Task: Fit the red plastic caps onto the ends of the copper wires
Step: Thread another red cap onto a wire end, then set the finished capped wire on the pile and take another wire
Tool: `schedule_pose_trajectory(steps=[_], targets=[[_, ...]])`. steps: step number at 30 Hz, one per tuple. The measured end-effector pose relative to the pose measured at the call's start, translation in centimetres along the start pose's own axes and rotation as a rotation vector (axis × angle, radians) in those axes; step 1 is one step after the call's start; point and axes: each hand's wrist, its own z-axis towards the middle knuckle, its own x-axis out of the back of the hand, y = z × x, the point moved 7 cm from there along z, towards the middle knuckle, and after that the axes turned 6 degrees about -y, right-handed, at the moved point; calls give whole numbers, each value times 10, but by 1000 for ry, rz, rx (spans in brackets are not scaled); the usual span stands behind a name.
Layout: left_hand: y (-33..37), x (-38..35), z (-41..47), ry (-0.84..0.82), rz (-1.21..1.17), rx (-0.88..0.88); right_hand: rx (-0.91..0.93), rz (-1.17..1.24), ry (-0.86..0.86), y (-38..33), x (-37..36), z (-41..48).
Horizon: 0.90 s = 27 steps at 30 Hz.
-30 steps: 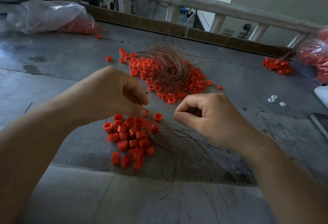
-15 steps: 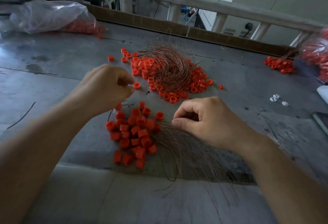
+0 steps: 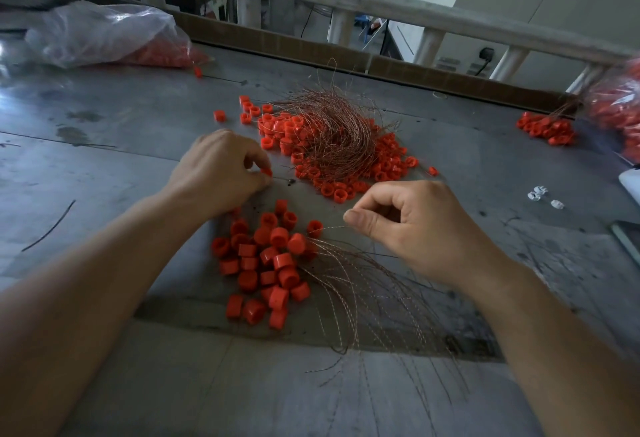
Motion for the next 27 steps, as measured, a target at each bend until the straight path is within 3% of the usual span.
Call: schedule_pose_trajectory(steps=[7,11,15,27], targets=[[13,19,-15,23,-55,-16,-60,-33,104,11,10,2],[50,25,-39,-77,-317,-158,-123,-82,162,22,19,4],[71,14,-49,-171,-375,-245,-116,-134,168,25,19,8],[68,17,-48,-121,-365,-272,36,-425,-89,20,-23,29]])
